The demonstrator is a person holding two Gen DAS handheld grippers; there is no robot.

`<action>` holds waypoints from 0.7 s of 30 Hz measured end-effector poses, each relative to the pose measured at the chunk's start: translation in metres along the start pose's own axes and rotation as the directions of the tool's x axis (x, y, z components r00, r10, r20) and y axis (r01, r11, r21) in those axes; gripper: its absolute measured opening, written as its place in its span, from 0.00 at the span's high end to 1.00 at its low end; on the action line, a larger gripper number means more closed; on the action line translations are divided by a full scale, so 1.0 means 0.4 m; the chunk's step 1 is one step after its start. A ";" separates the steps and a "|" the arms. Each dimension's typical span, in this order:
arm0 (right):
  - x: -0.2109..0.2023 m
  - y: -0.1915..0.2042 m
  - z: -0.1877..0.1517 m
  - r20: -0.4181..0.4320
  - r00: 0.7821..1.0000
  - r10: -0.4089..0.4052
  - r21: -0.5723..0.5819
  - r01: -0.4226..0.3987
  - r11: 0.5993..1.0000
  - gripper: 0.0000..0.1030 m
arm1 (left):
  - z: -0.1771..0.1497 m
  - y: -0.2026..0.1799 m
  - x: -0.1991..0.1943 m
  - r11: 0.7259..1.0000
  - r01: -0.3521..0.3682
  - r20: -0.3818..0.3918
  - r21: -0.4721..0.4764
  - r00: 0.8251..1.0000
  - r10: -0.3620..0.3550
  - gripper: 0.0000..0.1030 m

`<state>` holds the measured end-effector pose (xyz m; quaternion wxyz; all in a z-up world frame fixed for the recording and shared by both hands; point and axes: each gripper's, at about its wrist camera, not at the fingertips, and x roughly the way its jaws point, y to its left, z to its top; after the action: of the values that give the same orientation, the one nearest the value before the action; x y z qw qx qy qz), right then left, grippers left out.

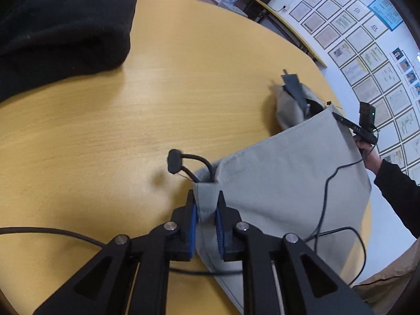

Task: Fold clothes

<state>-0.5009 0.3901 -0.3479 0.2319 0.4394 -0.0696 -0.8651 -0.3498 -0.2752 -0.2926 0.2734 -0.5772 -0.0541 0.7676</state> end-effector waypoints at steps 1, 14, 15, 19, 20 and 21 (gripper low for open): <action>0.001 -0.003 -0.005 0.003 1.000 -0.015 0.006 0.015 1.000 0.89 | 0.003 0.003 0.014 1.000 -0.004 0.002 0.005 1.000 0.004 0.84; -0.506 0.178 -0.231 0.214 0.974 -0.068 0.125 0.042 0.991 0.21 | -0.080 -0.291 -0.244 0.896 -0.221 0.246 0.385 0.960 0.131 0.38; -0.525 0.197 -0.287 0.190 0.980 -0.057 0.174 0.024 0.984 0.21 | -0.081 -0.326 -0.245 0.875 -0.220 0.252 0.432 0.961 0.117 0.36; -0.528 0.262 -0.528 0.070 0.997 -0.029 0.406 -0.002 0.914 0.21 | -0.073 -0.435 -0.199 0.771 -0.154 0.198 0.618 0.980 0.037 0.34; -0.510 0.268 -0.564 0.060 0.998 -0.023 0.443 -0.006 0.896 0.20 | -0.063 -0.465 -0.159 0.732 -0.136 0.158 0.668 0.987 0.039 0.34; -0.493 0.275 -0.601 0.050 0.999 -0.017 0.480 -0.009 0.877 0.20 | -0.063 -0.482 -0.130 0.708 -0.120 0.132 0.696 0.990 0.038 0.34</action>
<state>-0.1732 0.4042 -0.3140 0.1122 0.4603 -0.2871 -0.8325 -0.2482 -0.1432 -0.1796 0.4354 -0.3897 0.2515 0.7716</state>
